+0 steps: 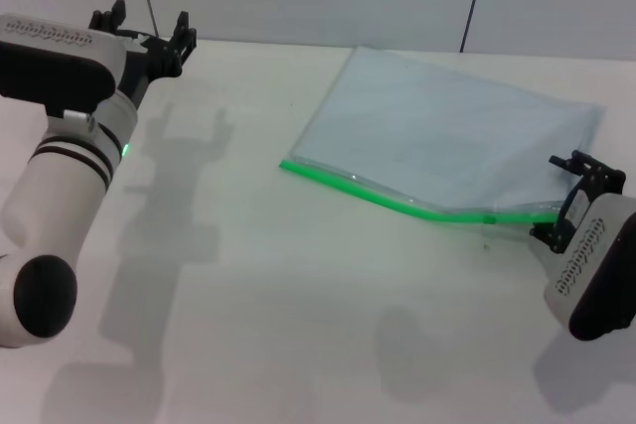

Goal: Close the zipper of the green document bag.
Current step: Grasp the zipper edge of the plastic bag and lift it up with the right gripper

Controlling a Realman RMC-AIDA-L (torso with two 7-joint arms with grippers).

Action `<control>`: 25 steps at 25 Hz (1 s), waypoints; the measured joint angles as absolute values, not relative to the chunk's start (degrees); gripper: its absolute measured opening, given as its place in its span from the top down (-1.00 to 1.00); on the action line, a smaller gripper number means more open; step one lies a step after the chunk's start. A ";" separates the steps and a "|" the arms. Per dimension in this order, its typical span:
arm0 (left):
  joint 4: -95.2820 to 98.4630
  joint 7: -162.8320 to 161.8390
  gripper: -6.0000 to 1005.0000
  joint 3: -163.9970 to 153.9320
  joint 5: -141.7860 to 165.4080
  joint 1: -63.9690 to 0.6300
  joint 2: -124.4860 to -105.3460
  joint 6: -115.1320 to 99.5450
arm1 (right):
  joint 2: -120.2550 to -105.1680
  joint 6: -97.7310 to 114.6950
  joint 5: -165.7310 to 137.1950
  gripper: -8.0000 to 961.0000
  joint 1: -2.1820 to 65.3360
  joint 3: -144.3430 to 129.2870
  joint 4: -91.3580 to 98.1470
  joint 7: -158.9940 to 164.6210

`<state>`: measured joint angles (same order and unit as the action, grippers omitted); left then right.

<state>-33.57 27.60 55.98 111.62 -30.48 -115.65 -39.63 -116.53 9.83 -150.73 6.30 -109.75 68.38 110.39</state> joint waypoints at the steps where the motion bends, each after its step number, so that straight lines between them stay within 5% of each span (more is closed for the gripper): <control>1: -33.58 27.60 -0.59 55.98 111.62 -30.47 -115.63 -39.62 | -116.54 9.88 -151.09 -0.48 6.24 -109.77 68.58 110.40; 19: -33.58 27.60 -0.59 55.98 111.62 -30.50 -115.66 -39.07 | -116.63 10.20 -154.43 -0.27 6.48 -110.62 68.83 110.44; 25: -33.93 27.60 -0.58 55.98 111.62 -30.50 -115.64 -39.07 | -116.61 13.12 -154.03 0.15 7.13 -110.82 69.54 110.64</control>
